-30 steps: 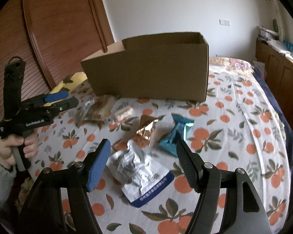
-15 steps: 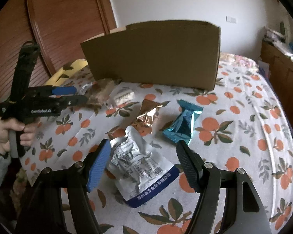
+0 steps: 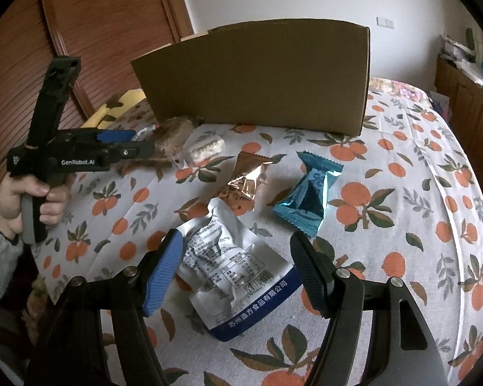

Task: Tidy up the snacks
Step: 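Reach the left gripper to the white red-top packet while the right reaches the silver blue-print packet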

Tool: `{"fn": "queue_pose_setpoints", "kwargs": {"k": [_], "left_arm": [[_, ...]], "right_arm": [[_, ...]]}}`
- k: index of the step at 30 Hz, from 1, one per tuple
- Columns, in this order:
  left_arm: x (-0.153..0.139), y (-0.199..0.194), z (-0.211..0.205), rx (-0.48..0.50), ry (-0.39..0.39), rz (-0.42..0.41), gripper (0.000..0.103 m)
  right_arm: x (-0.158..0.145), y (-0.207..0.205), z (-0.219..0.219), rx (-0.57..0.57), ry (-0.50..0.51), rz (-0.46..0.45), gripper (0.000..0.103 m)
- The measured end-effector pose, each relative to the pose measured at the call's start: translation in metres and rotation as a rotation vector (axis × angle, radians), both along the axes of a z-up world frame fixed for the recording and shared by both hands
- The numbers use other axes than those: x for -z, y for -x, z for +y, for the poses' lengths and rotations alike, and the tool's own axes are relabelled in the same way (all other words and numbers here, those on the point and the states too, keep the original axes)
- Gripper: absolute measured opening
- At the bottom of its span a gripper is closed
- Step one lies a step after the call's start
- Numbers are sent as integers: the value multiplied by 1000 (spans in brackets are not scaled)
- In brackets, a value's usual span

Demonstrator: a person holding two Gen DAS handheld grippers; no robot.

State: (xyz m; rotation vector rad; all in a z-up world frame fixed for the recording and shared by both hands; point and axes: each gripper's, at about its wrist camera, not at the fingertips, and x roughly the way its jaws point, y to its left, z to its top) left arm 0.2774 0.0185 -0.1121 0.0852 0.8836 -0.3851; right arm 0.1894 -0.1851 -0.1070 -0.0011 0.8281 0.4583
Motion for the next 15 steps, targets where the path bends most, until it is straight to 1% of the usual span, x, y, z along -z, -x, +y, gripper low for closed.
{"fn": "queue_pose_setpoints", "kwargs": {"k": [2, 7, 9, 10, 11, 15], "left_arm": [[2, -2, 2, -2, 14, 9, 70], [6, -3, 9, -13, 79, 44, 69], [6, 1, 7, 3, 62, 40, 66], [6, 3, 5, 13, 50, 46, 61], [6, 5, 3, 20, 36, 46, 58], [5, 18, -6, 39, -21, 14, 55]], "right_arm": [[0, 1, 0, -1, 1, -3, 71], [0, 2, 1, -5, 3, -2, 71], [0, 1, 1, -7, 4, 0, 71], [0, 1, 1, -8, 4, 1, 71], [0, 1, 1, -9, 4, 2, 71], [1, 0, 1, -9, 2, 7, 71]]}}
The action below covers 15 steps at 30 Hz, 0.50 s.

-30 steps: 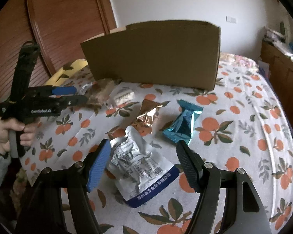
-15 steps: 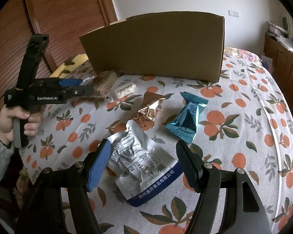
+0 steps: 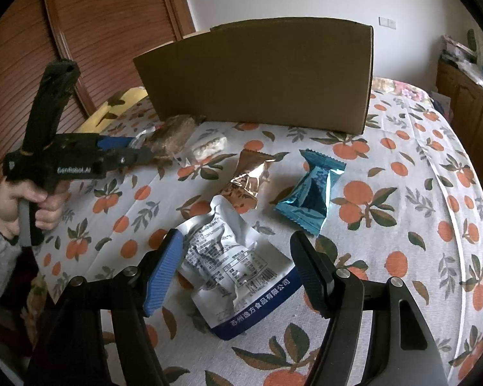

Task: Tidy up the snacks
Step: 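Reach the left gripper to the white red-top packet while the right reaches the silver blue-print packet, then close the left gripper on the white packet while the right grasps the silver packet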

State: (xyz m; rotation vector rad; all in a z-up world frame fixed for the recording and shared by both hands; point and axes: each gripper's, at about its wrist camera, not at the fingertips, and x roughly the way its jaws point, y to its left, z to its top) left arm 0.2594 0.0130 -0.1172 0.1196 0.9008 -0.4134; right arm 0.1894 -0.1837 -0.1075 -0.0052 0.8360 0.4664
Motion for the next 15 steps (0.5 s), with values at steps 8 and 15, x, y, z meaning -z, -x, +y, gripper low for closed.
{"fn": "queue_pose_setpoints", "kwargs": {"k": [8, 15], "left_arm": [[-8, 20, 10, -34, 80, -9, 53], [-16, 46, 15, -49, 110, -42, 53]], "right_arm": [[1, -1, 1, -11, 3, 10, 71], [3, -4, 4, -25, 12, 24, 71]]}}
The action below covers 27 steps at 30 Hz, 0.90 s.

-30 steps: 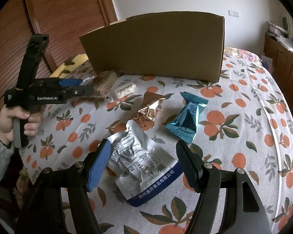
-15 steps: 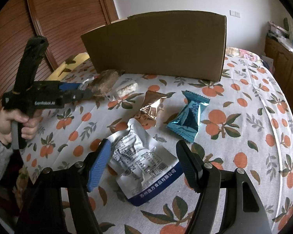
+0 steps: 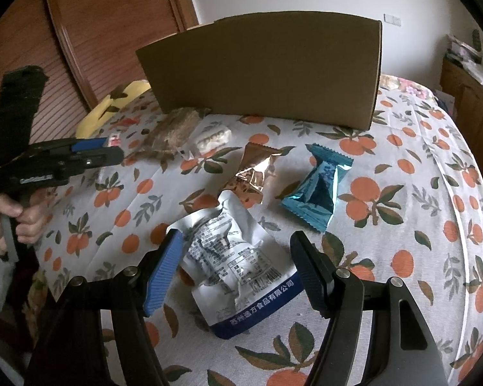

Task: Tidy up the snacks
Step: 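Close the left gripper on the white packet while the right grasps the silver packet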

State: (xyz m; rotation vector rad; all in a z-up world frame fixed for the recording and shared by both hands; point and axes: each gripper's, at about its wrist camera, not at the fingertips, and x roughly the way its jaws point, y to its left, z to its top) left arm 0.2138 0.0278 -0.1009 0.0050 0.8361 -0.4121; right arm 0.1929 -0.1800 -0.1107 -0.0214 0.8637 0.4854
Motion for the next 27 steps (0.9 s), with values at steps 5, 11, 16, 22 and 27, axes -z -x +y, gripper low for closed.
{"fn": "queue_pose_setpoints", "kwargs": {"k": [5, 11, 16, 22, 27], "left_arm": [[-4, 18, -6, 10, 23, -23, 53], [-4, 31, -14, 30, 50, -30, 53], [-3, 36, -17, 45, 68, -26, 53], [-1, 40, -17, 50, 84, -24, 53], [1, 42, -18, 51, 93, -21, 53]], "right_arm": [[2, -1, 6, -6, 42, 4, 71], [4, 3, 23, -37, 143, -16, 74], [7, 6, 31, -72, 210, -25, 78], [7, 3, 33, -73, 215, -15, 80], [6, 2, 35, -78, 213, -10, 67]]}}
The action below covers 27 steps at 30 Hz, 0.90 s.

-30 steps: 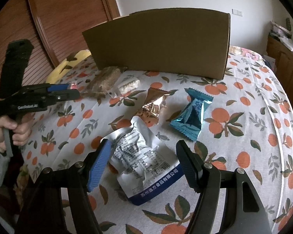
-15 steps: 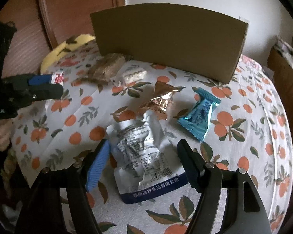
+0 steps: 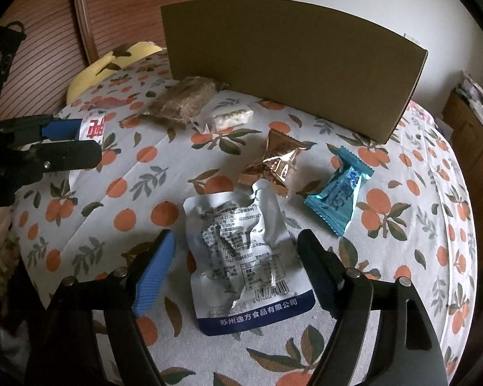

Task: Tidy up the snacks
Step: 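Close the left gripper on the white packet while the right grasps the silver packet, then lift both held packets and carry them over the cardboard box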

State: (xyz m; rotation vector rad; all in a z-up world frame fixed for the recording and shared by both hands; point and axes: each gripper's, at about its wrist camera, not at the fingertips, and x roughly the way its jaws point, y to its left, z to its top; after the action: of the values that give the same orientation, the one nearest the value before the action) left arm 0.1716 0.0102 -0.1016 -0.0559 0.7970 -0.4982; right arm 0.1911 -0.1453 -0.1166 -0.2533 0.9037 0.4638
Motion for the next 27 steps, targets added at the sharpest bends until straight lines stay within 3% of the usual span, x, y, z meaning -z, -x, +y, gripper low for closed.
{"fn": "queue_pose_setpoints", "kwargs": {"k": [7, 27], "left_arm": [[0, 4, -2, 2, -4, -2, 53], [-14, 4, -4, -3, 6, -26, 53]], "right_arm": [[-1, 6, 1, 2, -7, -18, 61], [-24, 17, -18, 40, -142, -33, 60]]}}
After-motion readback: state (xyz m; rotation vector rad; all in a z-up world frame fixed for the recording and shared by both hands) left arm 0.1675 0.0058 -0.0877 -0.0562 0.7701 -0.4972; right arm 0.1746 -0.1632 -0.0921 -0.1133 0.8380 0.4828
